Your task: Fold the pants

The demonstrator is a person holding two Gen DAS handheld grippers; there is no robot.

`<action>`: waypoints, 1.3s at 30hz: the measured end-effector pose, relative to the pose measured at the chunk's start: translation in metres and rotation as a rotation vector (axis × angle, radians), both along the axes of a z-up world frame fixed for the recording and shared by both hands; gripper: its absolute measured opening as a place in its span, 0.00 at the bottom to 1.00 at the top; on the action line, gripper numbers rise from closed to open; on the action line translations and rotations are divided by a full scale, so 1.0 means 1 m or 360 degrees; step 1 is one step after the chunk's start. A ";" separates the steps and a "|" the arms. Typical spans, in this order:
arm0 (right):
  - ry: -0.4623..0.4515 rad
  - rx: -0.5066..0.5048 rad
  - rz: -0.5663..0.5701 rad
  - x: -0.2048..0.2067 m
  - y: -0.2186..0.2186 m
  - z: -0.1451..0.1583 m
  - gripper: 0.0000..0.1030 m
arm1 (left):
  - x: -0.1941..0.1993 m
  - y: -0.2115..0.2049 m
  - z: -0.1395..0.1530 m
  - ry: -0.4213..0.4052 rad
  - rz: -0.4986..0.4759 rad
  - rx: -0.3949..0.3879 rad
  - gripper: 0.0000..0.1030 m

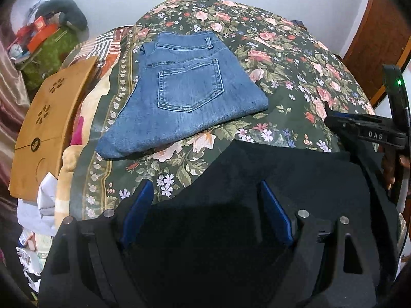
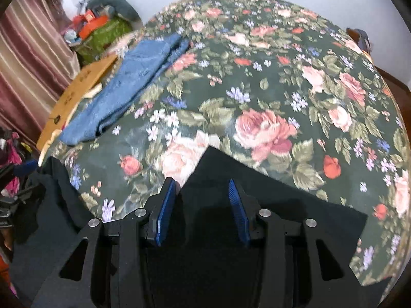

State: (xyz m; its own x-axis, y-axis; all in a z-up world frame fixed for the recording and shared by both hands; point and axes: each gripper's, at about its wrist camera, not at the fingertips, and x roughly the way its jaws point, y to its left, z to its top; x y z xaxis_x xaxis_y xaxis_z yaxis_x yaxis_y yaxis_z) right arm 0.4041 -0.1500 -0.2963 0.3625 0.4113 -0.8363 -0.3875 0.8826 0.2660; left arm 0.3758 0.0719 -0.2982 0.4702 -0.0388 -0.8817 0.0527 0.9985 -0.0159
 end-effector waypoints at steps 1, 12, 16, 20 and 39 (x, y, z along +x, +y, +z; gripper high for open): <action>-0.0002 0.0010 -0.0004 -0.001 -0.002 0.000 0.34 | 0.000 -0.001 0.000 0.0000 -0.0003 0.0005 0.81; -0.0132 -0.0005 -0.0065 -0.015 -0.015 0.033 0.05 | -0.017 -0.008 0.024 -0.0042 0.0004 0.0062 0.81; -0.0232 0.0013 -0.0079 -0.037 -0.042 0.075 0.05 | -0.029 -0.012 0.040 -0.0074 0.0004 0.0068 0.81; -0.0342 -0.0035 -0.0140 -0.068 -0.079 0.110 0.04 | -0.042 -0.019 0.054 -0.0096 0.0002 0.0036 0.82; 0.0020 -0.0085 -0.0628 -0.228 -0.220 0.027 0.07 | -0.088 -0.049 0.063 -0.0092 -0.0034 0.0024 0.86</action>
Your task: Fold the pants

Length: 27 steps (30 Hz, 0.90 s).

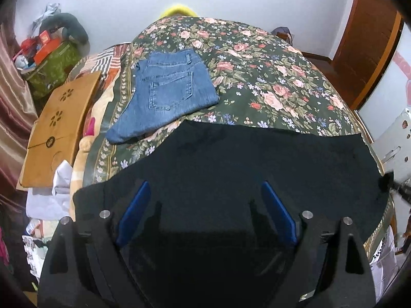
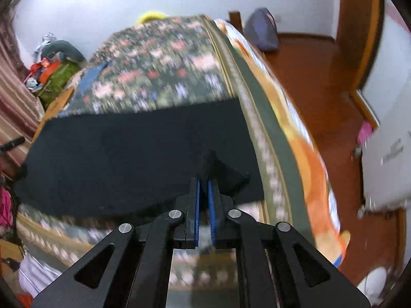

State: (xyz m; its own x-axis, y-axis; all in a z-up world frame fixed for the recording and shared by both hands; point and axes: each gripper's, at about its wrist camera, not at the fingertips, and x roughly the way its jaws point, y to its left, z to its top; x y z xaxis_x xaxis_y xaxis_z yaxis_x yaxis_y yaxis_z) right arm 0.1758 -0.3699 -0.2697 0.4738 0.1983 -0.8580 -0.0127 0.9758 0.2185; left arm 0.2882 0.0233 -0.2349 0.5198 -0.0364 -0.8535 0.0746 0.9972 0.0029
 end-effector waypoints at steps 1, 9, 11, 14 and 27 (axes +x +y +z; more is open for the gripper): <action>0.0029 -0.0014 0.0002 -0.002 0.001 -0.005 0.09 | 0.000 0.000 -0.002 0.0014 0.0001 0.0004 0.86; -0.0152 -0.0218 -0.0002 0.009 -0.009 0.022 0.38 | 0.012 -0.023 0.001 0.0018 -0.0080 0.0069 0.86; -0.0180 -0.0249 0.0014 0.020 -0.008 0.022 0.38 | 0.019 -0.033 0.001 0.0027 -0.0104 0.0066 0.86; -0.0188 -0.0266 0.0059 0.042 -0.005 0.010 0.38 | 0.031 -0.052 -0.004 0.0063 -0.0165 0.0041 0.86; -0.0089 -0.0196 0.0115 0.102 -0.013 -0.033 0.33 | 0.056 -0.079 -0.051 0.0206 -0.0187 0.0127 0.86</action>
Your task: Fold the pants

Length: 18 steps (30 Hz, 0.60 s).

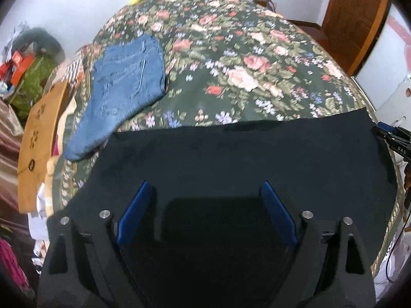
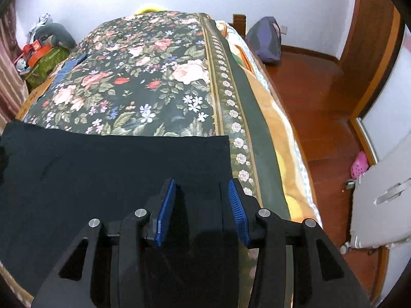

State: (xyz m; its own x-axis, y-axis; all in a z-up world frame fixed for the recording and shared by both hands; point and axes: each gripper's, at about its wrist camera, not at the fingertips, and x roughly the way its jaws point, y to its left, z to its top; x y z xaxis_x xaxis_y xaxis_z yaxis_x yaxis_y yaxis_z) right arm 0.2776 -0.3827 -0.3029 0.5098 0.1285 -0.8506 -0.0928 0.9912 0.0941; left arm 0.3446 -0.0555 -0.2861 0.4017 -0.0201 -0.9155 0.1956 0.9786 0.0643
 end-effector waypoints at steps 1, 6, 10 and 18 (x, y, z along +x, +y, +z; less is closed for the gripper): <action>0.0011 0.0005 0.0008 0.001 0.000 -0.003 0.33 | 0.001 0.002 -0.004 0.0023 0.0015 -0.0012 0.86; -0.0006 0.0036 0.0036 0.001 0.001 -0.006 0.23 | 0.001 0.006 -0.012 0.0029 0.0068 -0.0058 0.90; -0.0081 -0.0028 0.0036 -0.004 0.005 0.003 0.11 | 0.000 0.004 -0.012 0.0023 0.0065 -0.0037 0.91; -0.0435 -0.0144 -0.0035 -0.016 0.002 0.065 0.07 | -0.001 0.005 -0.008 0.0015 0.0085 -0.0038 0.90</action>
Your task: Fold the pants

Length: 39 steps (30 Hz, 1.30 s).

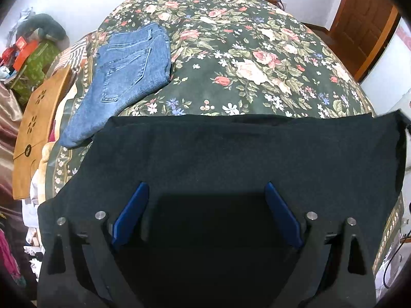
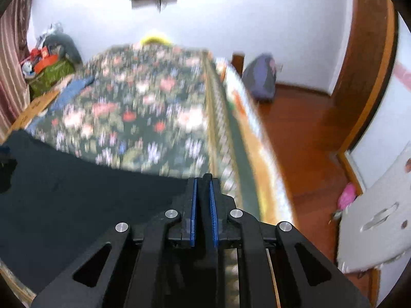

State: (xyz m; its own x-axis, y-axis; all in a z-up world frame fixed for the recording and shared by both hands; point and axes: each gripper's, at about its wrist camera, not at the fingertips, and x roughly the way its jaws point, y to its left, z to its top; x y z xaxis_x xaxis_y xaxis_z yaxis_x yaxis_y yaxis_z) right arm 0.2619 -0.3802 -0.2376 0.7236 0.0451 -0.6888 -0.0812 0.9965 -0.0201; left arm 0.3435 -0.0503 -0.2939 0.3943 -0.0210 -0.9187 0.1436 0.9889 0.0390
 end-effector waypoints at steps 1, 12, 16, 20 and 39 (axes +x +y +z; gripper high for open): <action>-0.0029 0.0000 -0.0011 0.002 -0.002 0.006 0.07 | -0.001 0.000 0.002 -0.0009 0.0006 -0.0007 0.90; 0.0448 -0.0078 -0.0030 0.060 0.012 -0.067 0.10 | -0.013 0.065 0.065 -0.0254 0.0155 -0.0049 0.90; 0.0472 -0.0234 0.0024 0.061 0.034 -0.052 0.20 | -0.023 0.119 0.073 -0.0280 0.0256 0.0009 0.90; 0.0380 -0.0174 0.0161 0.057 0.070 -0.012 0.21 | -0.031 0.185 0.067 -0.0249 0.0392 -0.0017 0.90; 0.0390 0.0198 0.1053 0.072 0.376 0.006 0.35 | -0.042 0.273 -0.032 -0.0034 0.0287 -0.0225 0.65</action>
State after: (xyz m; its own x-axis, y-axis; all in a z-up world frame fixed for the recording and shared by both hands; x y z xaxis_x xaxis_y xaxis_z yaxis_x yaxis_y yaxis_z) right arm 0.3335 -0.0042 -0.2312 0.3425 0.5097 -0.7892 -0.6570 0.7304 0.1866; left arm 0.3019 0.2232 -0.3259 0.4228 -0.0762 -0.9030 -0.0353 0.9943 -0.1004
